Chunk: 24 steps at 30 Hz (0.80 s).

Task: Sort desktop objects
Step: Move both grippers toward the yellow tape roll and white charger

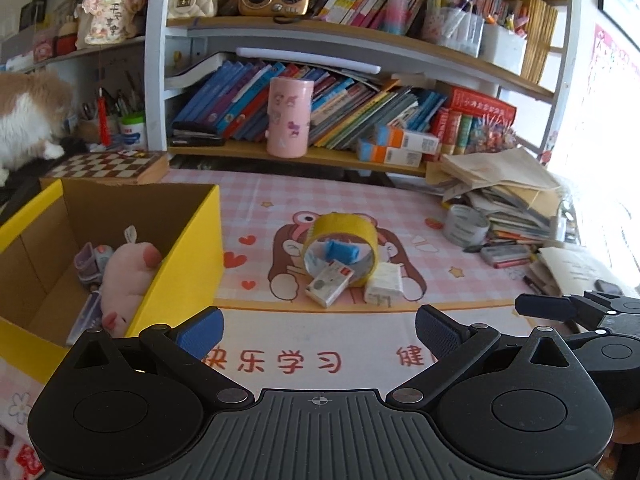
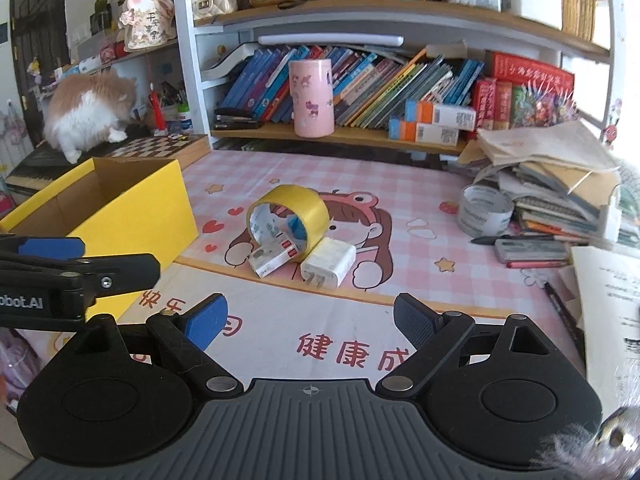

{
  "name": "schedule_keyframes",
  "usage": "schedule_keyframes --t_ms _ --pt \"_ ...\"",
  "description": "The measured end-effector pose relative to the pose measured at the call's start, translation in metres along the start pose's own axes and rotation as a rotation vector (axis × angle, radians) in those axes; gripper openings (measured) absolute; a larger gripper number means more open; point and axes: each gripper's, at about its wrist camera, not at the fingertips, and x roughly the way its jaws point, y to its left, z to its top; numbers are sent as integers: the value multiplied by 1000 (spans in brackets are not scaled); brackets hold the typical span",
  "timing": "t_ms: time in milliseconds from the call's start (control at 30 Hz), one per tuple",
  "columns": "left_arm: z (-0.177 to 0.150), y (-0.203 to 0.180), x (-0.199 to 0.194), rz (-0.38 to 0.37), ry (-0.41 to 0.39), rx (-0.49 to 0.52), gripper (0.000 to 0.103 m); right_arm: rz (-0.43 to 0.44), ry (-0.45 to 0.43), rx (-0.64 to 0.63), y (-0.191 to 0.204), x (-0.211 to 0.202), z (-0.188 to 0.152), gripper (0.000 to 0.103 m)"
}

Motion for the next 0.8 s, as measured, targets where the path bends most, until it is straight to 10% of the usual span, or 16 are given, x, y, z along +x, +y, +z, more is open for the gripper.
schedule_keyframes --t_ms 800 --pt "11 -23 42 116 81 72 100 20 62 14 -56 57 1 85"
